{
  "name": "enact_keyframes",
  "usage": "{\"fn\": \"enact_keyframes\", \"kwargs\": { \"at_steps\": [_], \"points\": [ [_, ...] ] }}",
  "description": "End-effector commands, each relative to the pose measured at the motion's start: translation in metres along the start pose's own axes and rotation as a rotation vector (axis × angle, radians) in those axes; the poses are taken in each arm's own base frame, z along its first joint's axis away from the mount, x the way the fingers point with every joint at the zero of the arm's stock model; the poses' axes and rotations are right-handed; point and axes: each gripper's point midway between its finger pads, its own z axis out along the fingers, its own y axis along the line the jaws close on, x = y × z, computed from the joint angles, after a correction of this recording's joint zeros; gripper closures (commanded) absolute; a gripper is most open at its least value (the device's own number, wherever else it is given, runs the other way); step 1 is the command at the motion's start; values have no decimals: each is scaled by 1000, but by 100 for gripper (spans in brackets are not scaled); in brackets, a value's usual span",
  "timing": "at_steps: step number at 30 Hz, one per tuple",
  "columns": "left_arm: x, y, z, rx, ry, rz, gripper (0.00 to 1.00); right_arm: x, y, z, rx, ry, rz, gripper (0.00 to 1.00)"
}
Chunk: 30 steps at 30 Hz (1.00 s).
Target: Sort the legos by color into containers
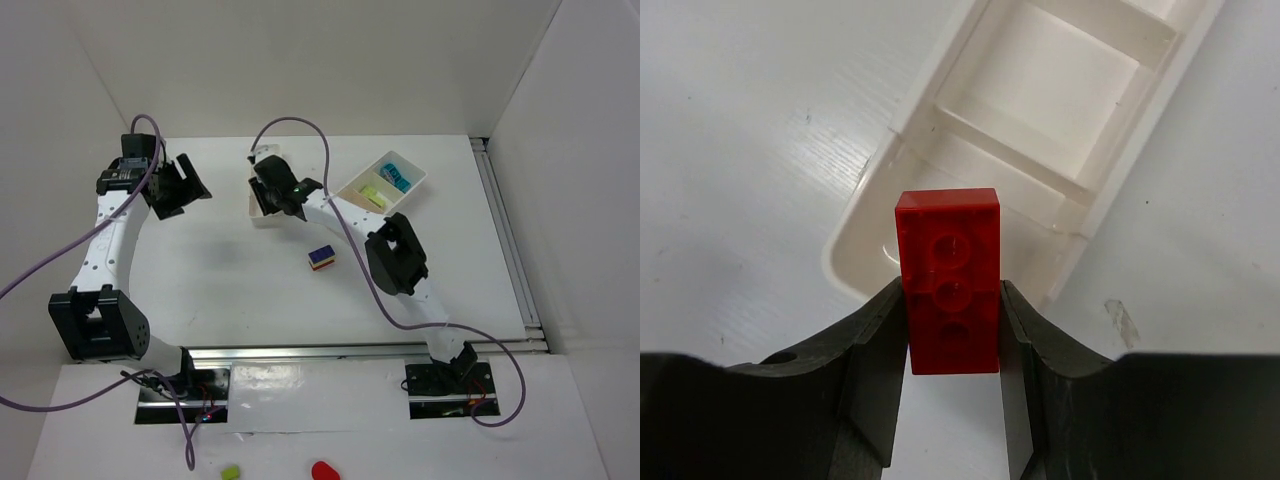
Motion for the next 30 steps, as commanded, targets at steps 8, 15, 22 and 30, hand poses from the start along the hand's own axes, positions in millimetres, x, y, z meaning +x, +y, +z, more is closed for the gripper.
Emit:
{"fn": "enact_keyframes", "kwargs": {
  "at_steps": [8,15,22,30],
  "points": [
    [2,-5,-11,39,3,26,15,-58,-4,-12,39,-137,17,21],
    [3,-6,-12,47,7,35,15,-20,-22,-88,94,-113,66,31],
    [12,-17,-4,94,38,51,15,79,-49,-149,151,80,139,24],
    [23,-33,2,125,71,88,16,146,-55,-166,134,282,-91,8]
  ]
}}
